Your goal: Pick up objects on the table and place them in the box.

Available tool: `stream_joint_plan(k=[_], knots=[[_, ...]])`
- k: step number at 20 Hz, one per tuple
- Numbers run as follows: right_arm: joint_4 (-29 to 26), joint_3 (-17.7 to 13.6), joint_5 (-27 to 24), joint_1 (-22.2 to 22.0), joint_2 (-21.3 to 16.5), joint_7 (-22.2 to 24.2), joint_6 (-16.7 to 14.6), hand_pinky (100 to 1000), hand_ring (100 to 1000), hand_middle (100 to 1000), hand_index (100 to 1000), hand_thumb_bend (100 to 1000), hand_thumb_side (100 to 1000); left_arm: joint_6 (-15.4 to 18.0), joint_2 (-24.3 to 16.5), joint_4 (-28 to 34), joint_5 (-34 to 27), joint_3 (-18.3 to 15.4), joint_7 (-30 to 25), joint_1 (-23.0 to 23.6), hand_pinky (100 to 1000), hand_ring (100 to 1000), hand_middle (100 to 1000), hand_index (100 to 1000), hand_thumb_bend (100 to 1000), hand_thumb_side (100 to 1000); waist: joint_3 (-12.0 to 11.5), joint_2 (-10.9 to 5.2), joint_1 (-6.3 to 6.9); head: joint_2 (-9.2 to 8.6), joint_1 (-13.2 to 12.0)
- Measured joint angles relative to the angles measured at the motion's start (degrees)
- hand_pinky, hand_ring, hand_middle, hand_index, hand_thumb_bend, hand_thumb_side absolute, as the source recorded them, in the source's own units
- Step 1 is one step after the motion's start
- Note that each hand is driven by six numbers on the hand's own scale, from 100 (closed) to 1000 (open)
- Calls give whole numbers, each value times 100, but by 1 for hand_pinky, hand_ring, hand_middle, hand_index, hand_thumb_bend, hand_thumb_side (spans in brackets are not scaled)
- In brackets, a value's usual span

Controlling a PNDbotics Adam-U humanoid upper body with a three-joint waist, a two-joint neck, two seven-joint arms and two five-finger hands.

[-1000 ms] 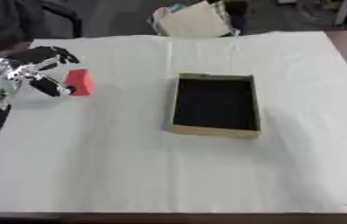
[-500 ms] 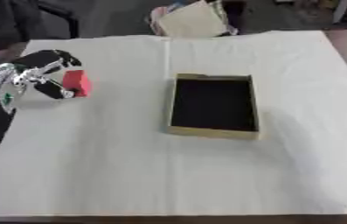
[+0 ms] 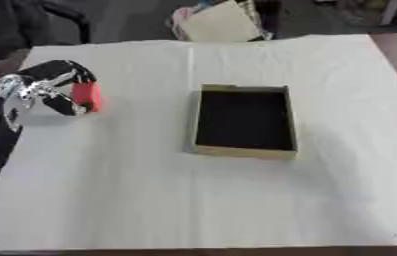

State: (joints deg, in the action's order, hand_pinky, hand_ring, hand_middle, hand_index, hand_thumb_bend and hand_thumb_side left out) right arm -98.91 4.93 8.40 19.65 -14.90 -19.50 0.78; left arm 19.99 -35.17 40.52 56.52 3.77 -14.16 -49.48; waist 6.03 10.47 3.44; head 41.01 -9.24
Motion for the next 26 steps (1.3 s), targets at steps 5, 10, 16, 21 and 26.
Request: stream_joint_plan(k=[5,10,16,21,26], knots=[[0,0,0,-1,0,0,-1,576,737,539,859,100,638,-35,-28,214,20,-16,183,-16,704,583,485,737,240,100,-11,-3,1,0,11],[0,1,0,-3,0,5,-4,577,737,540,859,100,639,-7,-151,723,-312,56,182,-247,703,582,484,735,243,100,-62,-48,6,1,34],[0,34,0,1,5,47,-15,577,738,539,859,100,639,257,88,1424,-735,480,-140,-592,705,587,490,737,245,100,-25,-62,-10,2,23],[0,92,0,53,27,117,-18,577,738,539,859,100,641,452,690,1688,-846,833,-480,-833,705,588,492,736,244,100,96,-62,-15,2,-30],[0,151,-5,86,60,179,-29,577,738,539,859,100,643,616,1266,1679,-851,1059,-698,-906,710,602,512,747,247,100,174,-56,-7,2,-96]])
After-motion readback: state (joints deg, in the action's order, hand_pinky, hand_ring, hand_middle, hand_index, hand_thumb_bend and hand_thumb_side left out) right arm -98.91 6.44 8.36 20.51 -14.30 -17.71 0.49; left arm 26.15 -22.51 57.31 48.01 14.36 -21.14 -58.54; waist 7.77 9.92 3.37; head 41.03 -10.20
